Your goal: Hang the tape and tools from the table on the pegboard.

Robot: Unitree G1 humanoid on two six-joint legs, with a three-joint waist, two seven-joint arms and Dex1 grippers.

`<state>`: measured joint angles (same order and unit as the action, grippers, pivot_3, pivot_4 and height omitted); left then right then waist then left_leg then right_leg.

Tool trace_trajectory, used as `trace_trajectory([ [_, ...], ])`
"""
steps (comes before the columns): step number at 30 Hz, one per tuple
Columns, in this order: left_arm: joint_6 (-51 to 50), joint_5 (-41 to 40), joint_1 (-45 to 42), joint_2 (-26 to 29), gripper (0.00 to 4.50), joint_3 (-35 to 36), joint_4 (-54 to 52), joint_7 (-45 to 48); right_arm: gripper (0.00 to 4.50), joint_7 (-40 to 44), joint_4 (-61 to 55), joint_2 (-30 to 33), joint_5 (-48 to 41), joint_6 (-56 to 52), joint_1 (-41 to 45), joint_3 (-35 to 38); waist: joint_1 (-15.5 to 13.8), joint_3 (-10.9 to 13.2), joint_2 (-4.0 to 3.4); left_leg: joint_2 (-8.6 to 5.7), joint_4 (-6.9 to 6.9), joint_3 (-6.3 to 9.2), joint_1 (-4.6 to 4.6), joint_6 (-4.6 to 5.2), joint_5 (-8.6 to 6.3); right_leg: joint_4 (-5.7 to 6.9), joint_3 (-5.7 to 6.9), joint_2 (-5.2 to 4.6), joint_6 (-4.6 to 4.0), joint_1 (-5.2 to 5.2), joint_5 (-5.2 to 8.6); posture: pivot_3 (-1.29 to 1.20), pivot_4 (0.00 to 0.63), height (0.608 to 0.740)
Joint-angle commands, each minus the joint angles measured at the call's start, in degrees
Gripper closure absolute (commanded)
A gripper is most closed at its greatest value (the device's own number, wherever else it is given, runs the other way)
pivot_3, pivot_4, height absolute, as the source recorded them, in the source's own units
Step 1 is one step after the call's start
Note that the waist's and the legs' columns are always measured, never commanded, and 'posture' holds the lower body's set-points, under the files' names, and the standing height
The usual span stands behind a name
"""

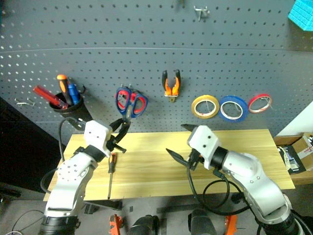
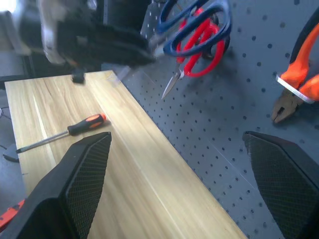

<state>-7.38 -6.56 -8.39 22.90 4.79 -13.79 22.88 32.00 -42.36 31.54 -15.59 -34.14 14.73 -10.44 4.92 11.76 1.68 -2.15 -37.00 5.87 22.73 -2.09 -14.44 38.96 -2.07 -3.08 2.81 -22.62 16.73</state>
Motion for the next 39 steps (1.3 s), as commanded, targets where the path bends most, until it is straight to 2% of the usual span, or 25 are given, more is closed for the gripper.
trace_trajectory([
  [1,-0.1,-0.2,-1.0,-0.5,3.81,1.6,-0.6,-1.8,0.00,-0.6,-1.8,0.0,0.4,0.4,1.1,1.1,0.0,0.0,0.00,0.00,0.00,0.00,0.00,0.00,0.00,0.00,0.00,0.00,0.00,0.00,0.00,-0.15,0.200,0.740],
  [13,-4.7,-1.0,-0.9,-1.4,3.83,0.0,0.0,-1.9,0.00,-1.4,-1.3,-1.8,0.4,0.7,3.1,0.9,0.0,0.0,0.00,0.00,0.01,0.00,0.00,0.00,0.00,-0.01,-0.01,-0.01,0.00,-0.01,0.00,-0.15,0.198,0.740],
  [15,-5.4,-0.3,-0.8,-1.4,3.12,-0.3,-0.3,-2.4,0.00,-1.5,-1.4,-2.6,0.0,0.7,3.7,1.1,0.0,0.0,0.00,0.00,0.01,0.01,0.00,0.00,0.00,-0.01,0.00,-0.01,0.00,-0.01,0.00,-0.15,0.199,0.740],
  [20,-8.3,0.4,0.9,-1.3,1.79,-1.2,-0.8,-2.0,0.00,-1.4,-2.0,-3.8,-0.4,0.2,3.6,0.4,0.0,0.0,0.00,0.00,0.01,0.01,0.00,0.00,0.00,-0.01,-0.01,-0.01,0.00,-0.01,0.00,-0.15,0.200,0.740],
  [26,-23.7,1.4,7.4,-0.7,0.03,-1.0,-1.4,-4.6,0.00,-2.8,-3.0,-3.5,-0.7,-6.8,-1.6,-2.6,0.1,0.0,-0.01,0.01,0.04,0.01,-0.03,0.01,-0.01,-0.01,-0.05,-0.01,0.00,0.00,0.01,-0.14,0.202,0.740],
  [30,-33.8,0.7,6.9,-0.8,0.03,1.6,-0.6,-6.9,0.00,-5.8,-3.6,-6.0,-3.2,-18.6,-1.7,-4.7,0.0,0.0,-0.02,0.00,0.01,0.08,-0.01,0.01,0.00,0.04,-0.01,-0.01,0.00,-0.01,0.00,-0.14,0.204,0.740],
  [34,-41.0,-0.8,2.2,-2.3,0.03,6.9,4.6,-10.8,0.00,-8.5,-2.3,-10.6,-6.0,-28.6,1.2,-5.0,-0.1,0.0,-0.03,0.00,-0.01,0.21,-0.21,0.00,0.01,0.05,0.12,0.00,0.00,0.24,0.00,-0.14,0.207,0.740],
  [39,-45.7,-1.4,-3.4,-2.7,0.03,8.9,12.7,-11.9,0.00,-9.8,-0.2,-13.9,-7.9,-35.1,5.1,-4.8,-0.1,0.0,-0.03,-0.06,0.02,0.20,-0.32,0.00,0.00,0.01,0.13,-0.01,0.02,0.32,-0.01,-0.14,0.213,0.740],
])
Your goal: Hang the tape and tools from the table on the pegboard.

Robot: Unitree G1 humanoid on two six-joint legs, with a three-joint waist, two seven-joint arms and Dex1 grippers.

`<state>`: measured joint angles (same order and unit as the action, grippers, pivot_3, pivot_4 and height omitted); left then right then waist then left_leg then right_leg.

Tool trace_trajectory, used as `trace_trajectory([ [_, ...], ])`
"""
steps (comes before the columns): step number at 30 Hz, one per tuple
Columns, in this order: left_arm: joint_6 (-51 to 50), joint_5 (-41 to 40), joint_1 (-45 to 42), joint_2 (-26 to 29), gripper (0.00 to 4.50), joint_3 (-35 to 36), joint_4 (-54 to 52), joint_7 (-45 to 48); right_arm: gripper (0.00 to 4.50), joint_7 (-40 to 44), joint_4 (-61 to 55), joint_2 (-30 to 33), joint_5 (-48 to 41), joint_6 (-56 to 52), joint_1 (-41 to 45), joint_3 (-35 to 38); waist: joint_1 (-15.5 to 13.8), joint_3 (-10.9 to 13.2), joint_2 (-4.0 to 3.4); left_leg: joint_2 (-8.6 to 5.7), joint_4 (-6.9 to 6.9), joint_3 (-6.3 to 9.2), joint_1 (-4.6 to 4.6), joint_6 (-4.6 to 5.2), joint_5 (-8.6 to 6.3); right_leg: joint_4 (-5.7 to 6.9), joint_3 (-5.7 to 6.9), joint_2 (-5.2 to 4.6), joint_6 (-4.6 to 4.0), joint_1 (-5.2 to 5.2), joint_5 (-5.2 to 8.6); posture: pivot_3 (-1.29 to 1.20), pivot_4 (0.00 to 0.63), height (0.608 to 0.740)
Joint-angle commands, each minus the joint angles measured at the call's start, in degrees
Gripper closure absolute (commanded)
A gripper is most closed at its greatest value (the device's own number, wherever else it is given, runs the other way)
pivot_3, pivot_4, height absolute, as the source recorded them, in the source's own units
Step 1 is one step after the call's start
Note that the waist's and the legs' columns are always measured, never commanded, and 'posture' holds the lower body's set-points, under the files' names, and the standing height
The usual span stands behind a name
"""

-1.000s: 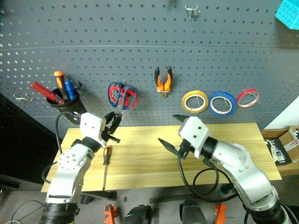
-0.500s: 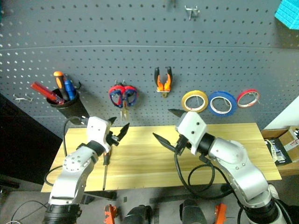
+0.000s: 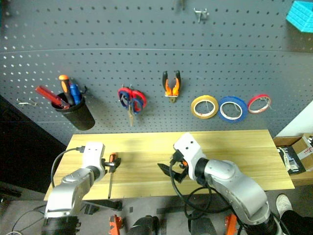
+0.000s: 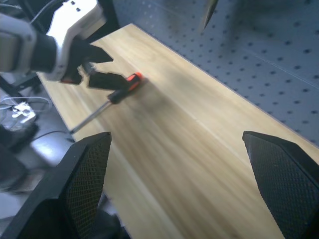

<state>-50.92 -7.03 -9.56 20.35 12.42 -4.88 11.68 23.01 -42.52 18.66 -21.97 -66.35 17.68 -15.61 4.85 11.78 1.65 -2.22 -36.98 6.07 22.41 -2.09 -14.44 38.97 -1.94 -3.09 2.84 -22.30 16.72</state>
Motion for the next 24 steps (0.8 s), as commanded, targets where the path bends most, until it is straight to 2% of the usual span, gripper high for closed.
trace_trajectory([
  [1,-2.7,-0.9,-3.2,-0.1,0.03,1.0,5.8,-0.5,0.00,-0.8,0.4,-1.0,-1.6,-3.3,3.0,-0.1,0.0,0.0,0.00,-0.02,0.00,0.00,0.00,0.00,0.00,0.00,-0.01,-0.01,0.00,0.00,0.00,-0.14,0.214,0.740],
  [10,-3.1,-0.7,-7.4,-1.4,0.03,1.8,18.7,-2.8,0.00,0.6,2.3,0.1,-2.4,-3.5,8.2,-4.2,0.2,0.2,0.03,-0.01,0.04,-0.02,0.07,0.00,-0.01,-0.08,-0.08,-0.04,0.00,-0.11,0.00,-0.15,0.231,0.740],
  [13,-1.1,-1.0,-8.3,-2.0,0.58,2.6,21.3,-3.7,0.00,0.7,2.4,0.5,-2.4,-3.1,8.7,-4.6,0.1,0.2,0.04,-0.01,0.04,0.00,0.06,0.00,-0.01,-0.07,-0.06,-0.06,0.00,-0.10,0.00,-0.15,0.231,0.740],
  [19,-0.1,-2.0,-6.8,-2.4,2.37,3.2,20.9,-3.2,0.00,1.5,2.0,1.9,-2.2,-1.7,9.1,-5.4,0.1,0.2,0.03,-0.01,0.04,-0.01,0.06,0.00,-0.02,-0.08,-0.08,-0.09,0.00,-0.09,0.00,-0.15,0.225,0.740],
  [24,-0.3,-2.6,-3.9,-1.9,3.95,4.4,16.9,-3.3,0.00,6.0,0.6,3.8,-1.8,8.3,9.9,-6.0,0.2,0.2,0.03,0.00,0.04,-0.01,0.04,-0.01,-0.02,-0.08,-0.09,-0.10,0.00,-0.09,0.01,-0.14,0.219,0.740],
])
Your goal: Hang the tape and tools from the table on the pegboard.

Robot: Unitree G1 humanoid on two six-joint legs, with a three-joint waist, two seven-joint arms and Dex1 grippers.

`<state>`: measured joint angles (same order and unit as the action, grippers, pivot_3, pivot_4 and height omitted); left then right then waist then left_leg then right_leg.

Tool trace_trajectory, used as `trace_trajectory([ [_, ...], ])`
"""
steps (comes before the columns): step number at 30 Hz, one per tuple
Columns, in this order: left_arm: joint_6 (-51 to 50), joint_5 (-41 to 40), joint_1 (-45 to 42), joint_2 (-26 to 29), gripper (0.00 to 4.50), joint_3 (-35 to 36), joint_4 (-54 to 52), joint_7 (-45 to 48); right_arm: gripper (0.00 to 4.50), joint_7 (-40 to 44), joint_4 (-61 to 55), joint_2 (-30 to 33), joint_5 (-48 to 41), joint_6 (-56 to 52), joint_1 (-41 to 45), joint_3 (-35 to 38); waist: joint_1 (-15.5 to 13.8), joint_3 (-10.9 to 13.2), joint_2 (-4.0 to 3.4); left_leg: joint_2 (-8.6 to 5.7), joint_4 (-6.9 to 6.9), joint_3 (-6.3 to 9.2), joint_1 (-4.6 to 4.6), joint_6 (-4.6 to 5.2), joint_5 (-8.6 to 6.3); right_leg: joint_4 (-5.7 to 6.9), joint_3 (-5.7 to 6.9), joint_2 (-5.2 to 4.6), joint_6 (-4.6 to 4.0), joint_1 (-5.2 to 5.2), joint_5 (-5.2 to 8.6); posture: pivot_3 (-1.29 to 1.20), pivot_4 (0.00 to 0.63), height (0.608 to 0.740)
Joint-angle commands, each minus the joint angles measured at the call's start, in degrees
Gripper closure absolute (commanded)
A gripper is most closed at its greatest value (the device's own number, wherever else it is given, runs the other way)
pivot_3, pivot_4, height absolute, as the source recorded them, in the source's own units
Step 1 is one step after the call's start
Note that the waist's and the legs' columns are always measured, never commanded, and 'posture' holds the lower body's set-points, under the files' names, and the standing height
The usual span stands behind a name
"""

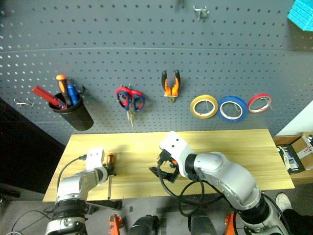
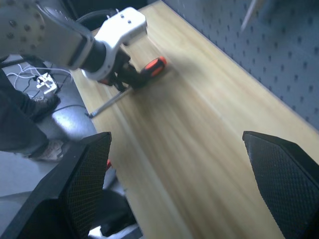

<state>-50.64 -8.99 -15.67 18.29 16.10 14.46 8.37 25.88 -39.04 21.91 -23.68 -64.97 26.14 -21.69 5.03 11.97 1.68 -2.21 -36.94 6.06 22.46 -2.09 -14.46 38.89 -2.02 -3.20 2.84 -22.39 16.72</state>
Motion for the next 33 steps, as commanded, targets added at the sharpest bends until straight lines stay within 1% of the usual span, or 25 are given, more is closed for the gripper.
trace_trajectory([
  [1,-0.7,-0.7,3.1,0.3,3.99,1.0,-3.9,-0.1,0.00,4.2,-3.2,0.9,-0.2,9.2,1.5,0.3,0.1,0.0,0.00,0.01,0.00,0.00,0.00,0.00,0.00,0.00,-0.01,0.00,0.00,0.00,0.00,-0.14,0.218,0.740],
  [6,-1.8,-2.1,6.3,1.1,3.99,2.4,-10.9,-0.1,0.00,7.5,-3.4,1.1,-2.0,13.7,1.8,2.0,0.0,0.0,0.02,0.06,0.02,0.02,0.02,-0.05,-0.03,-0.05,0.00,0.00,0.00,-0.01,0.00,-0.13,0.207,0.740],
  [9,1.1,-2.2,8.4,2.0,3.99,1.1,-16.6,1.7,0.00,8.6,-2.7,1.9,-1.4,15.6,2.2,1.6,-0.2,0.0,0.03,0.07,0.01,0.05,0.04,-0.05,-0.03,-0.06,0.01,-0.03,0.00,-0.01,0.00,-0.12,0.200,0.740],
  [11,6.8,-1.6,10.6,2.9,3.99,-0.9,-23.8,3.7,0.00,9.4,-2.6,2.8,-1.3,16.8,2.5,1.9,-0.2,0.0,0.04,0.07,0.02,0.05,0.05,-0.06,-0.03,-0.08,0.00,-0.06,0.00,-0.01,0.00,-0.12,0.196,0.740],
  [13,13.9,0.6,12.9,5.1,3.99,-3.8,-31.3,5.7,0.00,10.0,-2.5,3.5,-1.7,17.5,2.7,2.9,-0.4,0.0,0.05,0.08,0.03,0.09,0.11,-0.07,-0.04,-0.16,-0.08,-0.10,-0.01,-0.03,0.00,-0.10,0.188,0.740],
  [15,25.1,3.0,11.9,6.6,3.99,-5.8,-41.1,7.0,0.00,10.3,-1.9,4.5,-1.8,18.4,3.2,5.0,-0.8,0.0,0.05,0.09,0.03,0.17,0.19,-0.10,-0.05,-0.23,-0.06,-0.12,-0.02,-0.04,-0.01,-0.09,0.177,0.740],
  [17,30.4,3.6,10.4,6.6,3.99,-5.8,-44.4,6.7,0.00,10.5,-0.9,5.1,-1.5,19.2,3.5,5.7,-1.8,0.0,0.06,0.07,0.00,0.16,0.37,-0.11,-0.04,-0.25,-0.05,-0.17,-0.04,-0.19,-0.03,-0.06,0.166,0.740],
  [20,32.3,2.9,3.0,6.1,3.99,-3.5,-45.9,4.3,0.00,11.1,1.4,5.7,-0.8,21.1,4.2,6.7,-2.7,-0.1,0.00,0.05,0.02,0.13,0.37,-0.11,-0.04,-0.25,-0.04,-0.17,-0.05,-0.20,-0.03,-0.03,0.154,0.740],
  [22,32.6,2.7,-0.4,6.2,3.99,-2.7,-45.6,3.7,0.00,11.3,2.6,5.9,-0.5,22.2,4.7,6.6,-2.8,-0.1,0.01,0.05,0.02,0.09,0.36,-0.10,-0.04,-0.22,0.06,-0.04,-0.05,-0.22,-0.03,-0.03,0.150,0.740],
  [25,32.4,3.0,-10.5,7.8,3.99,0.6,-41.0,0.5,0.00,11.9,4.6,5.7,0.4,24.4,6.0,6.3,-2.9,-0.1,0.04,0.01,-0.01,0.04,0.41,-0.09,-0.03,-0.16,0.10,0.08,-0.03,-0.28,-0.03,-0.02,0.144,0.740],
  [26,32.3,3.2,-12.7,8.2,3.99,1.6,-39.4,-0.3,0.00,12.0,5.1,5.5,0.7,24.8,6.3,6.2,-3.0,-0.1,0.05,-0.01,-0.04,0.05,0.44,-0.10,-0.02,-0.13,0.12,0.08,-0.03,-0.30,-0.03,-0.02,0.144,0.740],
  [30,35.9,3.3,-16.8,10.4,3.99,3.7,-32.3,-0.3,0.00,12.7,6.8,5.0,2.0,27.0,7.8,5.0,-2.8,-0.1,0.06,-0.02,-0.02,-0.04,0.38,-0.16,0.01,-0.10,0.05,0.09,-0.03,-0.33,-0.03,-0.03,0.142,0.740],
  [33,38.5,3.2,-17.6,10.1,3.99,4.6,-26.9,-1.4,0.00,12.7,7.4,3.6,2.5,27.3,9.2,4.2,-3.0,-0.2,0.10,-0.03,-0.03,-0.02,0.42,-0.30,0.09,-0.11,0.06,0.08,-0.03,-0.36,-0.02,-0.04,0.142,0.740],
])
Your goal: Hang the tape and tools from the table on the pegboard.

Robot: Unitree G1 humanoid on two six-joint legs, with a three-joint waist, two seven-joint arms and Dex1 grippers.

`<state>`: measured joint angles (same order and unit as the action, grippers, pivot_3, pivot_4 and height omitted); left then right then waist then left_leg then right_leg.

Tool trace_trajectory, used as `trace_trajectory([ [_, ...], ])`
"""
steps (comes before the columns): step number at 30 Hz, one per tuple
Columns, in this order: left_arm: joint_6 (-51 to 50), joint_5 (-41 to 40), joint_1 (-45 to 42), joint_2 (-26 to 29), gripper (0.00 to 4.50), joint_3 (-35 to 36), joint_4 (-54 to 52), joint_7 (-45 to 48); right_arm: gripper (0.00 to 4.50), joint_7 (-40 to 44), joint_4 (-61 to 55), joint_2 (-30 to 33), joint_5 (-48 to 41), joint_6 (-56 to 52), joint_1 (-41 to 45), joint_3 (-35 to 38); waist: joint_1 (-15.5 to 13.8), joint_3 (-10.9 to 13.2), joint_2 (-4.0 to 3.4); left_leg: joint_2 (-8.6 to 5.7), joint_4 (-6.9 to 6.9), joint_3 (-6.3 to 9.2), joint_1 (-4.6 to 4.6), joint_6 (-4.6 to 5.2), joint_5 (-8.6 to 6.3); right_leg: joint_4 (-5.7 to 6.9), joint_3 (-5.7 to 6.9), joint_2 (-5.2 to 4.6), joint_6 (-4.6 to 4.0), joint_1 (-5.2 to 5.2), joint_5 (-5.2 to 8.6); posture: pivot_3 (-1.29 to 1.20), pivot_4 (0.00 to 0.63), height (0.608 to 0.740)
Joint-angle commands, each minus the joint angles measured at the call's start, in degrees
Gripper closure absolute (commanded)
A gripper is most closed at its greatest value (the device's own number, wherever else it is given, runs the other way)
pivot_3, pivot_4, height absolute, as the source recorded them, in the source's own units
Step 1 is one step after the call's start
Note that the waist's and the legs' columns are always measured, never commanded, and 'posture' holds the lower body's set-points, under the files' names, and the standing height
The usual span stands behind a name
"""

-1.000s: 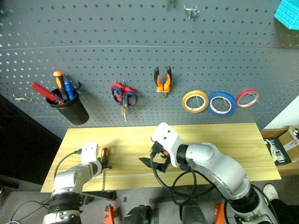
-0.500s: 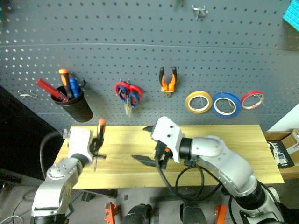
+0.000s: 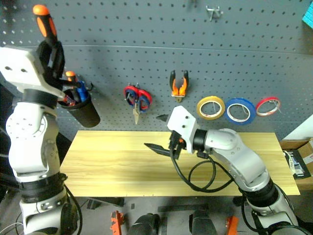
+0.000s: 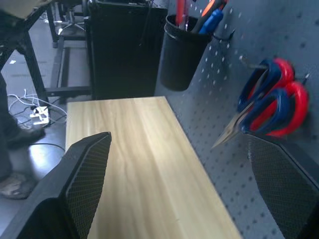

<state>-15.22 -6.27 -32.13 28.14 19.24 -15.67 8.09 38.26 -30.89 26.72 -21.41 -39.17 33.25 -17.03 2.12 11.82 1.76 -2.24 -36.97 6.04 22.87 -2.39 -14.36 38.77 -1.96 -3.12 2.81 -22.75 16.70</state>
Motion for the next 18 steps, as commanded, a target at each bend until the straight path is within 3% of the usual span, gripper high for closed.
trace_trajectory([
  [1,3.8,0.4,-1.2,0.0,3.99,1.6,4.6,-1.5,0.00,0.3,-0.8,-1.7,0.1,1.3,2.5,-0.4,-0.1,0.0,0.04,0.00,-0.01,0.00,0.04,-0.01,0.00,0.01,0.00,0.00,0.00,-0.07,0.00,-0.04,0.142,0.740],
  [11,10.5,1.0,-0.3,-2.8,3.99,0.0,13.9,-4.1,0.00,-1.6,-1.1,-6.1,-2.5,-2.0,6.1,2.7,0.1,-0.2,0.31,0.01,-0.03,-0.09,0.21,-0.04,0.02,0.17,-0.12,-0.03,-0.02,-0.42,-0.01,-0.09,0.138,0.740],
  [18,9.7,0.0,1.6,-4.0,1.83,1.4,11.8,-5.9,0.00,-2.0,-1.6,-5.8,-3.3,-2.3,5.9,3.9,1.0,-0.4,0.43,0.02,-0.04,-0.12,0.21,-0.04,0.02,0.22,-0.16,-0.05,-0.02,-0.45,-0.01,-0.08,0.121,0.740],
])
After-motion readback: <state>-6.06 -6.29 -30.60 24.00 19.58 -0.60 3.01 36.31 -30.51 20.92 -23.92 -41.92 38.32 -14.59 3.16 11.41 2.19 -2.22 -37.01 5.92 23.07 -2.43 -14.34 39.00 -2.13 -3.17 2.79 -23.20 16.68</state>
